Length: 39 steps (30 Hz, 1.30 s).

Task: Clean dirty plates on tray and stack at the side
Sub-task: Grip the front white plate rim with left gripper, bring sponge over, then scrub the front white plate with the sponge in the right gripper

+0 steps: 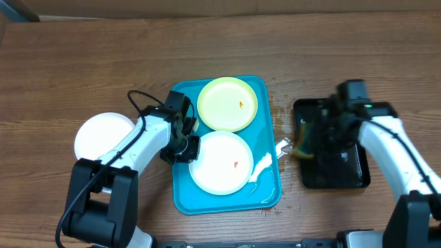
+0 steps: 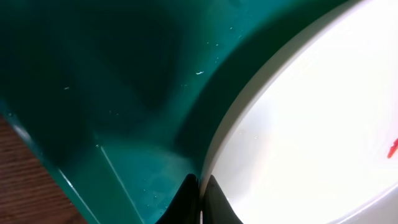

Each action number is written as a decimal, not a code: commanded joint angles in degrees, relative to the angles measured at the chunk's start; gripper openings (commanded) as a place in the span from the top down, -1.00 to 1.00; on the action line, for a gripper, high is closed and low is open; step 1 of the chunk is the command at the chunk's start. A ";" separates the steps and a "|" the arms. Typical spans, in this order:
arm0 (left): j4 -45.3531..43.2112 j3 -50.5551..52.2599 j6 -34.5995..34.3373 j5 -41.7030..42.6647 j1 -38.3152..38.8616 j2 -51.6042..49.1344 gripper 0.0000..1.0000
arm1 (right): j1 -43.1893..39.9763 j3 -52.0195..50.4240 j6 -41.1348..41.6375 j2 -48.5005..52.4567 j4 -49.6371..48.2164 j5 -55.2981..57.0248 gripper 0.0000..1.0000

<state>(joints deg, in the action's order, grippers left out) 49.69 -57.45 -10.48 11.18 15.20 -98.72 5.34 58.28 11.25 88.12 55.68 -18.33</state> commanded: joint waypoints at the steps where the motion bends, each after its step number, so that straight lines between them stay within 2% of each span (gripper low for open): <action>1: -0.70 0.39 -5.62 -1.49 0.09 -0.76 0.92 | 6.78 1.60 -2.16 -2.10 -0.11 -2.34 0.92; 6: -0.57 0.42 -6.23 -0.70 0.61 -0.76 0.92 | 16.50 1.60 -0.81 -2.08 -3.69 -2.36 0.92; 12: -0.92 0.42 -6.27 -0.66 1.01 -0.76 0.92 | 26.34 1.57 11.32 -1.57 -14.27 -2.29 0.92; 19: -0.92 0.42 -6.27 -0.81 0.98 -0.76 0.92 | 34.58 1.57 24.76 4.42 -24.02 3.37 0.92; 22: -0.92 0.42 -6.32 -0.85 0.96 -0.76 0.92 | 35.60 1.57 31.36 8.41 -24.81 3.67 0.92; 31: -1.75 0.42 -6.32 -0.87 0.96 -0.76 0.92 | 35.89 1.57 36.83 17.46 -26.21 2.38 0.92; 35: -1.77 0.42 -6.29 -1.36 0.96 -0.76 0.92 | 35.12 1.57 41.33 19.12 -21.97 3.37 0.92; 39: -1.75 0.42 -6.32 -2.67 0.94 -0.76 0.92 | 32.94 1.99 41.72 19.08 -16.85 3.39 0.92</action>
<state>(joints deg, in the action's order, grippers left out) 48.16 -57.30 -15.99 10.90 15.97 -99.13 40.12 60.82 50.17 105.10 35.24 -16.80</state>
